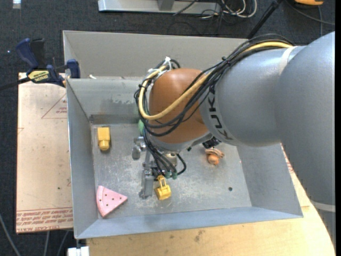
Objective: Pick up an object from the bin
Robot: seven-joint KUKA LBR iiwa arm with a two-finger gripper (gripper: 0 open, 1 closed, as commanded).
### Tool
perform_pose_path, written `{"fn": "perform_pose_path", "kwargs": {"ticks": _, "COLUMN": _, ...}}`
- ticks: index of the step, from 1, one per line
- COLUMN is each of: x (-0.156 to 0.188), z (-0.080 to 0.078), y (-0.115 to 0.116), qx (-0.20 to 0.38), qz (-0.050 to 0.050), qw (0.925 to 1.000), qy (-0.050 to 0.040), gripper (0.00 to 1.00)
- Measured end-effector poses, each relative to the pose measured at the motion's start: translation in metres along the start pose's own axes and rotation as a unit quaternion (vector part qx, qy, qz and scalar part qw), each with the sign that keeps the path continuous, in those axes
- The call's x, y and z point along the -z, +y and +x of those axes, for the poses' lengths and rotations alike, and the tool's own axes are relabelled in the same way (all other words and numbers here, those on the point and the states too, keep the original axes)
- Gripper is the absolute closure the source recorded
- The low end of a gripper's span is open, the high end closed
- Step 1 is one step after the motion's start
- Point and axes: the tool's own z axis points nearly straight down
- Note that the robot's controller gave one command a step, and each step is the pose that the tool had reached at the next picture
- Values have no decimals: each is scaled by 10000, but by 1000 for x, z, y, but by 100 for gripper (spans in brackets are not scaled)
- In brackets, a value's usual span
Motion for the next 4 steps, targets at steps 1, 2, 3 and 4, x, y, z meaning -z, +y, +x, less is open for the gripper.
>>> {"fn": "perform_pose_path", "kwargs": {"ticks": 1, "x": 4, "z": -2, "y": -1, "qx": -21, "qz": -7, "qw": 10000, "qy": -38, "gripper": 0}}
{"fn": "perform_pose_path", "kwargs": {"ticks": 2, "x": -9, "z": -9, "y": -57, "qx": 1791, "qz": 1, "qw": 9838, "qy": -43, "gripper": 0}}
{"fn": "perform_pose_path", "kwargs": {"ticks": 3, "x": -48, "z": 9, "y": -71, "qx": 2486, "qz": 2, "qw": 9686, "qy": -27, "gripper": 0}}
{"fn": "perform_pose_path", "kwargs": {"ticks": 4, "x": -43, "z": 8, "y": -77, "qx": 980, "qz": -4, "qw": 9952, "qy": -38, "gripper": 0}}
